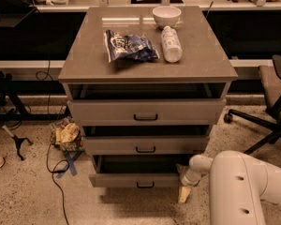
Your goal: Open bottom drawer
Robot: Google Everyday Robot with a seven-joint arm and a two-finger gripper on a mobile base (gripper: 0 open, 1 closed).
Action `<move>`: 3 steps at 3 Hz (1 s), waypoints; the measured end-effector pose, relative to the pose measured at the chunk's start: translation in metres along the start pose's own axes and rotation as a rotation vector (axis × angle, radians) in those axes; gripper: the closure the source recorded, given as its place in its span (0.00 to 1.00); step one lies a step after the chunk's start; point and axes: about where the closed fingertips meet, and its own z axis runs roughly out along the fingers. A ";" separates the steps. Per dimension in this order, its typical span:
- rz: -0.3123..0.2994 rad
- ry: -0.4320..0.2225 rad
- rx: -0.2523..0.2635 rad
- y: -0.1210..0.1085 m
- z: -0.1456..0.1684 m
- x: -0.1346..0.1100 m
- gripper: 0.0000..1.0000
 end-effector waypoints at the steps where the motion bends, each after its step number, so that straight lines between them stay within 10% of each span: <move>1: 0.027 0.021 -0.028 0.012 0.000 0.005 0.15; 3: 0.037 0.039 -0.027 0.033 -0.014 0.003 0.62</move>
Offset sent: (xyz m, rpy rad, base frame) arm -0.0354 -0.0110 0.0057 -0.0465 0.0665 -0.0440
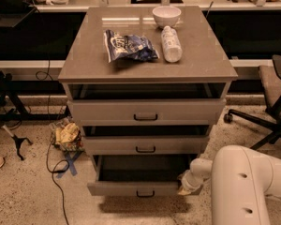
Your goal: Open bottom drawer
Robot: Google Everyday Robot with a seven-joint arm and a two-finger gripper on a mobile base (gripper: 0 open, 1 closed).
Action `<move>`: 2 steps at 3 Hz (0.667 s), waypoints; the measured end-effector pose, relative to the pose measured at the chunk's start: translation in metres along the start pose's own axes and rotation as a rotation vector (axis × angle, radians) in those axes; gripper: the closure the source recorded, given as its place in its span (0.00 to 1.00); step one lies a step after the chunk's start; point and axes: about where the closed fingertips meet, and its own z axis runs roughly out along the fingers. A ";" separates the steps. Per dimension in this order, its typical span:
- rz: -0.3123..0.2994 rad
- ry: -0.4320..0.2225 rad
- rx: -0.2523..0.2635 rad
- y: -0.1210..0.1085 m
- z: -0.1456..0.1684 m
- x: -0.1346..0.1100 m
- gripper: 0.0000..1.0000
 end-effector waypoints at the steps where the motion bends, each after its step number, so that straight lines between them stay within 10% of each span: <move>1: 0.006 -0.007 0.012 0.011 -0.008 0.000 0.85; 2: 0.018 -0.015 0.021 0.018 -0.013 0.003 1.00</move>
Offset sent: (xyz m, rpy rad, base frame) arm -0.0300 -0.0139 0.0198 0.0258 -0.0336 -0.0497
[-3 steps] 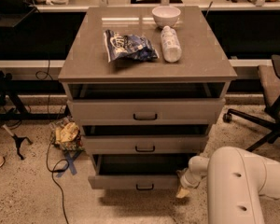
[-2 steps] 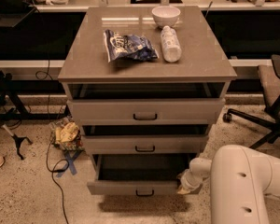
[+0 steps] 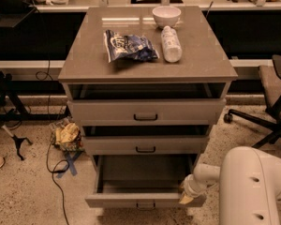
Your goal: Open bottom drawer
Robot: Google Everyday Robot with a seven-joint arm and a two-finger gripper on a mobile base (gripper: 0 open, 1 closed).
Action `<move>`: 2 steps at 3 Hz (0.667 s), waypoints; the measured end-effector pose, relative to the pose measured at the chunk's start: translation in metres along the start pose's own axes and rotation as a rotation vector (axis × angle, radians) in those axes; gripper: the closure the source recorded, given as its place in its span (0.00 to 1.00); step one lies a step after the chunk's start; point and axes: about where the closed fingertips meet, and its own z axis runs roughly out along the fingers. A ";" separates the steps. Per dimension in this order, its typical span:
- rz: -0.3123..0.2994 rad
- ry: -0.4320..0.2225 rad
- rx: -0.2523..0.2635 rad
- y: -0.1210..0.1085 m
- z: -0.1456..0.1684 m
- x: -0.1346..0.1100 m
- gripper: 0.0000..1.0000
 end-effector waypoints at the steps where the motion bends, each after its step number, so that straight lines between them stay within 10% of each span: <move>1: 0.000 0.000 0.000 0.000 0.000 0.000 1.00; 2: 0.000 -0.001 -0.003 0.002 0.002 0.000 0.84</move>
Offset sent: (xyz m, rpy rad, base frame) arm 0.0000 0.0000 -0.0001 0.0000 0.0000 0.0000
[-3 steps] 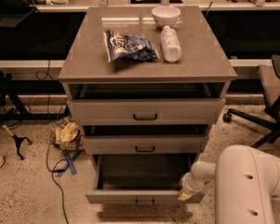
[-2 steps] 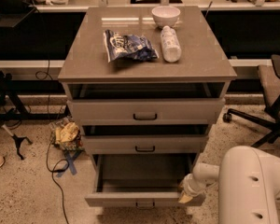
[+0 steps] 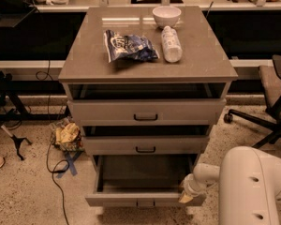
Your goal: Open bottom drawer
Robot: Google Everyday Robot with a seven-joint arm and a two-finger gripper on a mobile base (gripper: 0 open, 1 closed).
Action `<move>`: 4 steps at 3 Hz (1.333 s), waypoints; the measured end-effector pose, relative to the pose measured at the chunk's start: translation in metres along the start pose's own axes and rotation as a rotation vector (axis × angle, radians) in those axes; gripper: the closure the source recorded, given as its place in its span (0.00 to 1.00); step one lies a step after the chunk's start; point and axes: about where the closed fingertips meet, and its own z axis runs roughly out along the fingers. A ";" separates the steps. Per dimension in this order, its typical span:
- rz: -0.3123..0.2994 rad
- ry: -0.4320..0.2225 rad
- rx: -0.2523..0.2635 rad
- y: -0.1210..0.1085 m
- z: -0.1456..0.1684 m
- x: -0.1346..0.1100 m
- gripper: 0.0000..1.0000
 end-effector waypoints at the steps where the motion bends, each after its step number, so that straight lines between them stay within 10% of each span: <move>1: 0.000 -0.001 -0.003 0.002 0.002 0.000 0.61; 3: 0.000 -0.003 -0.011 0.006 0.005 -0.001 0.06; 4: -0.015 -0.010 -0.016 0.018 -0.002 0.000 0.00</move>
Offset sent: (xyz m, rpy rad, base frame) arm -0.0013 0.0010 -0.0013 0.0010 0.0026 0.0010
